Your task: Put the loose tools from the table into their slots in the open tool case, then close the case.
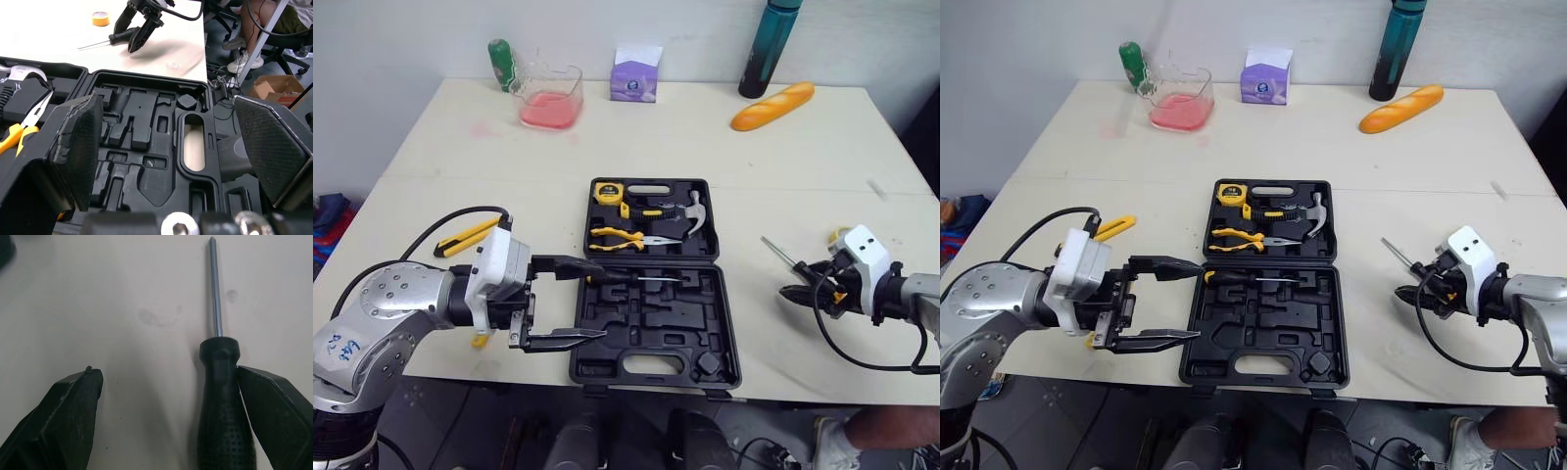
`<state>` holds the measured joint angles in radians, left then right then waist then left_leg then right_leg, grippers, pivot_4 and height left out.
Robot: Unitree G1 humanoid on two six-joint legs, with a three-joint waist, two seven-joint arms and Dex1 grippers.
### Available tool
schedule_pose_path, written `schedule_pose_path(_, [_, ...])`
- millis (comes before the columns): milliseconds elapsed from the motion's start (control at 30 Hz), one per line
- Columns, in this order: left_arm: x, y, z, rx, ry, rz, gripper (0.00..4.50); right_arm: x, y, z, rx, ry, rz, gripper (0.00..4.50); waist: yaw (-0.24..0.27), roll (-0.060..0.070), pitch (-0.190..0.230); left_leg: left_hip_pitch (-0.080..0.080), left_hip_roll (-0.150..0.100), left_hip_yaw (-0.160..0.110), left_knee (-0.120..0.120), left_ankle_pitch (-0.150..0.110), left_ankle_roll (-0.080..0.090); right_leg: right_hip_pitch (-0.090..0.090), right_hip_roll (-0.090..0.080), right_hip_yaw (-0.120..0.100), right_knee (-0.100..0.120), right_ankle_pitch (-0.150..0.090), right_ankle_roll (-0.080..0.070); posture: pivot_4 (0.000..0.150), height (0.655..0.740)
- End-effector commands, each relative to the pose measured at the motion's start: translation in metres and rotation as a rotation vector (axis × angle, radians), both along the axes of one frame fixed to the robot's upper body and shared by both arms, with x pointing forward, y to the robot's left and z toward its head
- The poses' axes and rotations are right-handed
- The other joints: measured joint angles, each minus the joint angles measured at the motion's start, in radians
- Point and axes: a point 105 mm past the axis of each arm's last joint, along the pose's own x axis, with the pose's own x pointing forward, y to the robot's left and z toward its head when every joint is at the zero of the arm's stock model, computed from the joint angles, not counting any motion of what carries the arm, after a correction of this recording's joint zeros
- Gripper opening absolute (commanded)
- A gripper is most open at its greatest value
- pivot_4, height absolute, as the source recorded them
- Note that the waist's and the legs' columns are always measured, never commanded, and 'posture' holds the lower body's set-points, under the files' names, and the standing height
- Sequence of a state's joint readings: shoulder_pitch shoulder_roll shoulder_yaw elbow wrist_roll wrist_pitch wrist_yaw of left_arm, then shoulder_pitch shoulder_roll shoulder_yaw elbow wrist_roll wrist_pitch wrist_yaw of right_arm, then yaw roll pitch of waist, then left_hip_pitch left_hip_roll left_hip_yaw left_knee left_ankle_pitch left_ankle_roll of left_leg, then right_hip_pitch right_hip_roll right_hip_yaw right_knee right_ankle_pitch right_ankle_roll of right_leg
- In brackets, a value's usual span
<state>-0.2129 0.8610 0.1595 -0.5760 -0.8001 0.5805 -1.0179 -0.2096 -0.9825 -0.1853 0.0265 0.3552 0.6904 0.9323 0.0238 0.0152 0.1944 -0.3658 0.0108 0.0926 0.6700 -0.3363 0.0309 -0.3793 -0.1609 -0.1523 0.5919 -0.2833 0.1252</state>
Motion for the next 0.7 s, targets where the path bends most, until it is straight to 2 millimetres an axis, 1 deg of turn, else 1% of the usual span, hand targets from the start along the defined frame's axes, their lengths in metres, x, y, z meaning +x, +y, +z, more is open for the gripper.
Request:
schedule_pose_path(33, [-0.005,0.001,0.005,0.008,-0.04,-0.008,4.44,-0.005,-0.018,0.015,-0.031,-0.042,-0.043,4.5,0.002,0.0,0.0,-0.002,0.0,0.0,0.002,0.0,0.0,-0.002,0.0,0.0,0.0,0.0,0.0,0.15,0.74])
schedule_pose_path(200, [-0.005,0.0,0.003,0.008,-0.042,-0.013,4.44,-0.01,-0.026,0.006,-0.027,-0.024,-0.061,4.5,0.0,0.0,0.0,-0.004,0.0,0.0,0.008,0.0,0.001,-0.002,0.001,0.0,0.001,0.002,0.001,0.15,0.74])
schedule_pose_path(333, [-0.004,-0.001,0.003,0.008,-0.044,-0.024,4.44,-0.01,-0.03,0.001,-0.016,-0.024,-0.074,4.5,-0.001,0.0,0.0,-0.004,0.001,0.0,0.01,-0.001,0.001,-0.002,0.001,0.001,0.002,0.002,0.001,0.15,0.74])
schedule_pose_path(433, [-0.004,-0.002,0.002,0.01,-0.043,-0.036,4.44,-0.008,-0.036,-0.007,-0.005,-0.032,-0.087,4.5,-0.001,0.0,0.0,-0.004,0.001,0.0,0.01,-0.001,0.001,-0.002,0.001,0.001,0.003,0.002,0.0,0.15,0.74])
schedule_pose_path(500, [-0.005,-0.003,0.001,0.012,-0.042,-0.043,4.5,-0.006,-0.04,-0.011,0.004,-0.045,-0.094,3.95,-0.001,-0.001,-0.001,-0.004,0.001,0.0,0.01,-0.001,0.001,-0.002,0.001,0.001,0.003,0.003,0.001,0.15,0.74])
schedule_pose_path(533, [-0.004,-0.003,0.0,0.013,-0.043,-0.043,4.5,-0.006,-0.041,-0.012,0.013,-0.049,-0.101,3.58,-0.002,-0.002,-0.001,-0.004,0.001,0.0,0.01,-0.001,0.001,-0.001,0.001,0.001,0.003,0.003,0.001,0.15,0.74])
schedule_pose_path(700, [-0.003,-0.003,0.001,0.016,-0.051,-0.045,4.5,-0.006,-0.048,-0.018,0.013,-0.05,-0.113,1.04,-0.002,-0.002,-0.001,-0.004,0.002,0.0,0.011,-0.001,0.001,-0.001,0.002,0.002,0.003,0.003,0.001,0.15,0.74])
